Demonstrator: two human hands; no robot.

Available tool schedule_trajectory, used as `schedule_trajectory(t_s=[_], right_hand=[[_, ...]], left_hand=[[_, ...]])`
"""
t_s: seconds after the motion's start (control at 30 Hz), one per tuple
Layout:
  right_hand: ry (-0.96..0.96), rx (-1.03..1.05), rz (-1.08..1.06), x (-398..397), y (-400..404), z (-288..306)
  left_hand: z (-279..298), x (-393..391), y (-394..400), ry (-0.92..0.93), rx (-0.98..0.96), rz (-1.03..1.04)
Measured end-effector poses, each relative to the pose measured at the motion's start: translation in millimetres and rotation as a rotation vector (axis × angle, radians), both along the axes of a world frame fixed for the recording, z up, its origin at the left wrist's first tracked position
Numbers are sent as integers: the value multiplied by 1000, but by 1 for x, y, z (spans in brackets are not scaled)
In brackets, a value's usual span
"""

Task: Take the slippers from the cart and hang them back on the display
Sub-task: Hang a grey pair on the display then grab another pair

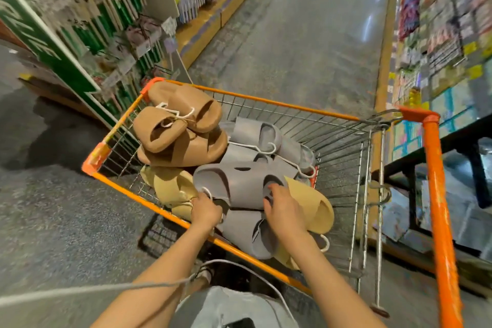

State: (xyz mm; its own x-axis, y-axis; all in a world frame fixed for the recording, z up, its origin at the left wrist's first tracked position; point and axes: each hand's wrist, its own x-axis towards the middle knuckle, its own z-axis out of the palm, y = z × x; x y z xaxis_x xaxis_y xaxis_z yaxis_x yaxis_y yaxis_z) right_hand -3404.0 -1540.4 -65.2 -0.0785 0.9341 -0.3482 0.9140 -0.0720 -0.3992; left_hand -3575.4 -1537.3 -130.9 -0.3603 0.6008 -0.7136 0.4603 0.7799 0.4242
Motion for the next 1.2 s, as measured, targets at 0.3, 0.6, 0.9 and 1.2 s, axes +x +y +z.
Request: schedule_trajectory(t_s=[0.3,0.6,0.9,1.2], right_hand=[[-19,-46,-117,7,6,-5],[24,-15,-143,11,8,-10],[39,-20,-118,-4,8,-14],[87,-95,-66,-7,8,-15]], left_hand=[[-16,5,10,-76,27,-139],[-17,3,6,-24,174,-159],[1,3,-3,65,409,-433],[3,-11,-9,-26,254,-247]])
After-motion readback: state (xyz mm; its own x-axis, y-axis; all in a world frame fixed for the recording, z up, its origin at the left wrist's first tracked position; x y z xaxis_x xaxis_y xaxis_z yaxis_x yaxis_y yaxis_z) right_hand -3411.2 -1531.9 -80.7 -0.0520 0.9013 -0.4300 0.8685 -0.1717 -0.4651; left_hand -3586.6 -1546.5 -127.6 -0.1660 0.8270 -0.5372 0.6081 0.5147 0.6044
